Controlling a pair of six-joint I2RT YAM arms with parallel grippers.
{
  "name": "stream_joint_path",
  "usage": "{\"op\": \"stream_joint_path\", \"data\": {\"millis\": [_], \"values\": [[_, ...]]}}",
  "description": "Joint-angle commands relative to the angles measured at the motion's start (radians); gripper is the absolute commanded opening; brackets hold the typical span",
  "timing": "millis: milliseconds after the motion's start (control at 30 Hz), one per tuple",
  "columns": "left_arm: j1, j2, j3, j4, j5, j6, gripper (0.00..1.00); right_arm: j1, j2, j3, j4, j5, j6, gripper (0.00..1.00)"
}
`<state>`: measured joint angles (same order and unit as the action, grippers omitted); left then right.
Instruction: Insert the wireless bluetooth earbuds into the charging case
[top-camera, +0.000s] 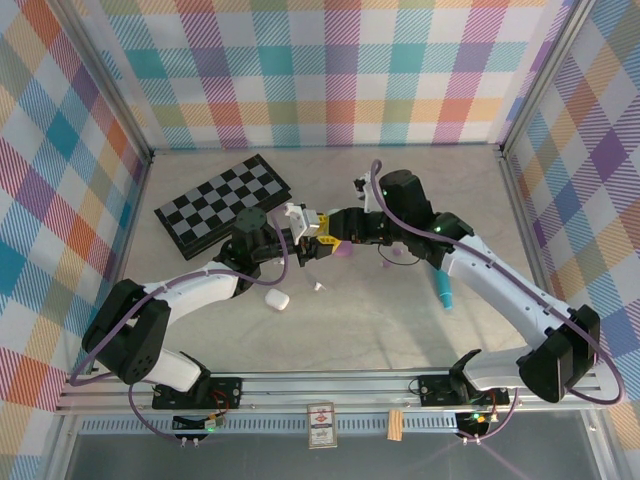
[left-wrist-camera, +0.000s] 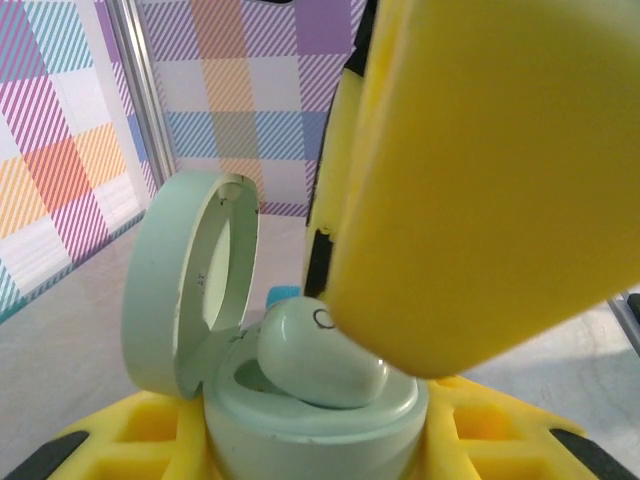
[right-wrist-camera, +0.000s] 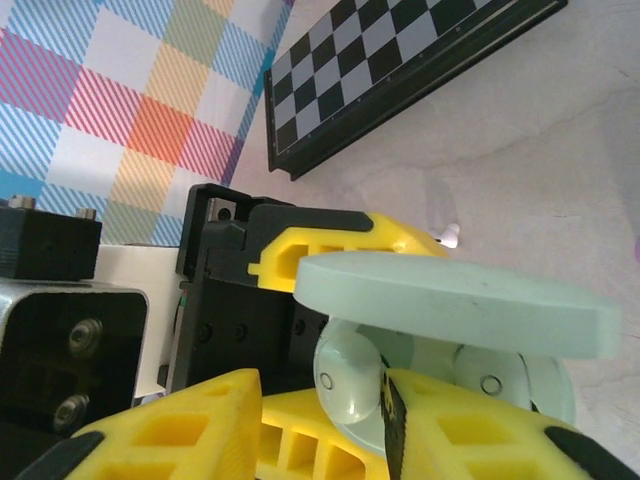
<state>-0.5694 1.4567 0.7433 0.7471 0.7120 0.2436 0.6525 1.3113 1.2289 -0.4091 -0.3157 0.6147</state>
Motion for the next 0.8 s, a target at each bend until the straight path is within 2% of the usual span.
{"op": "stream_joint_path", "data": {"millis": [0,100,233,400,567,767], "values": [[-0.009,0.011,0.021,0.098,0.008,-0.024,0.34,-0.005,-0.058,0.008,-0.034,0.029,-0.027,0.43],[-0.009,0.009,0.021,0.103,0.009,-0.028,0.34,-0.005,-0.087,-0.004,-0.030,0.029,-0.036,0.47],[-0.009,-0.001,0.012,0.081,0.006,0.004,0.34,-0.005,-0.123,-0.006,-0.022,-0.040,-0.123,0.53],[-0.009,-0.041,-0.013,0.033,0.005,0.054,0.34,-0.018,-0.163,0.030,-0.054,0.060,-0.170,0.52],[-0.009,-0.059,-0.035,0.031,0.016,0.080,0.33,-0.049,-0.080,0.133,-0.115,0.118,-0.169,0.51],[-0.009,-0.075,-0.035,0.036,0.012,0.063,0.34,-0.053,0.041,0.219,-0.169,0.121,-0.199,0.52]]}}
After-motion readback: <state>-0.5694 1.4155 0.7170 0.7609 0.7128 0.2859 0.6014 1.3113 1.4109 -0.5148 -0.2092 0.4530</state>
